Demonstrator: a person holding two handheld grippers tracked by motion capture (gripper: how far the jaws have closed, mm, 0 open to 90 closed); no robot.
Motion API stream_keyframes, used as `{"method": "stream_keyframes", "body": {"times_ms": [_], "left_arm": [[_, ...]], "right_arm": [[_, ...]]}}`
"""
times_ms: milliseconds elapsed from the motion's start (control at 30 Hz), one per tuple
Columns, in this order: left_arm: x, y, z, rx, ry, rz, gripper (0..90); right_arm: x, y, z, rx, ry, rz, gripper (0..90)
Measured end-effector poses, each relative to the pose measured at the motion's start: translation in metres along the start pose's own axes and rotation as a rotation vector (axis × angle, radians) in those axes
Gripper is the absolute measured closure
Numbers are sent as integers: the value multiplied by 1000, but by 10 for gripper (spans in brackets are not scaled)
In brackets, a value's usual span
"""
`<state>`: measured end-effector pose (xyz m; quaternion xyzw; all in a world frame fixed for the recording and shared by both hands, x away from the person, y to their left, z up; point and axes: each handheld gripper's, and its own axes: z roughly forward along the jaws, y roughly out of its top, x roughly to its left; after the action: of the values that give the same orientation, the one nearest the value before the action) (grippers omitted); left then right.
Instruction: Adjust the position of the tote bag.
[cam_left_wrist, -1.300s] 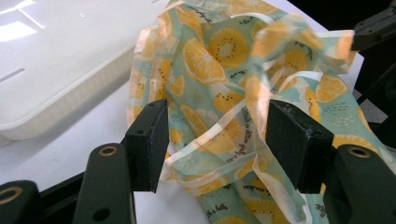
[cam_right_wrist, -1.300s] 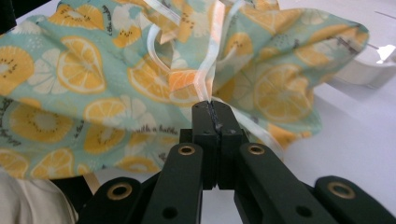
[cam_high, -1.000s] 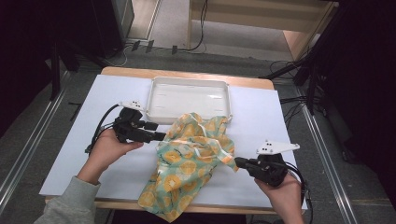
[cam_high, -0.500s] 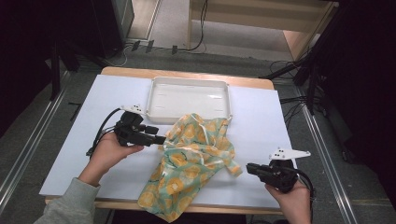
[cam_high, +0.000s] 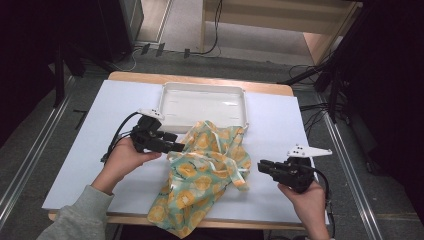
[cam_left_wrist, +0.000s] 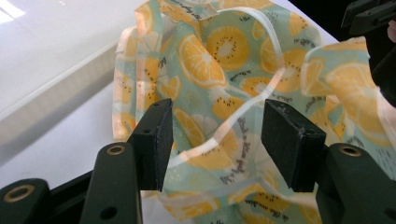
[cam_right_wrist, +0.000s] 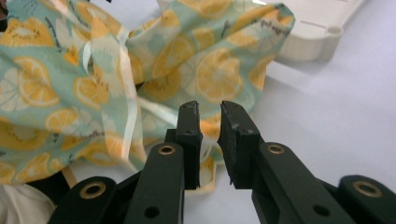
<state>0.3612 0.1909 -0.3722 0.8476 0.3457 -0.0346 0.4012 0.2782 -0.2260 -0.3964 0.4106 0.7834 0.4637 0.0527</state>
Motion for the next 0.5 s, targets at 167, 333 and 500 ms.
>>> {"method": "stream_keyframes", "body": {"times_ms": [167,333,500], "left_arm": [[-1,14,6,16,-7,14,458],[-8,28,17,42,-5,47,458],[-13,40,30,63,-16,62,461]], "right_arm": [[-2,12,13,-31,8,-29,774],[0,19,27,-21,7,-60,771],[1,21,39,-9,6,-67,755]]}}
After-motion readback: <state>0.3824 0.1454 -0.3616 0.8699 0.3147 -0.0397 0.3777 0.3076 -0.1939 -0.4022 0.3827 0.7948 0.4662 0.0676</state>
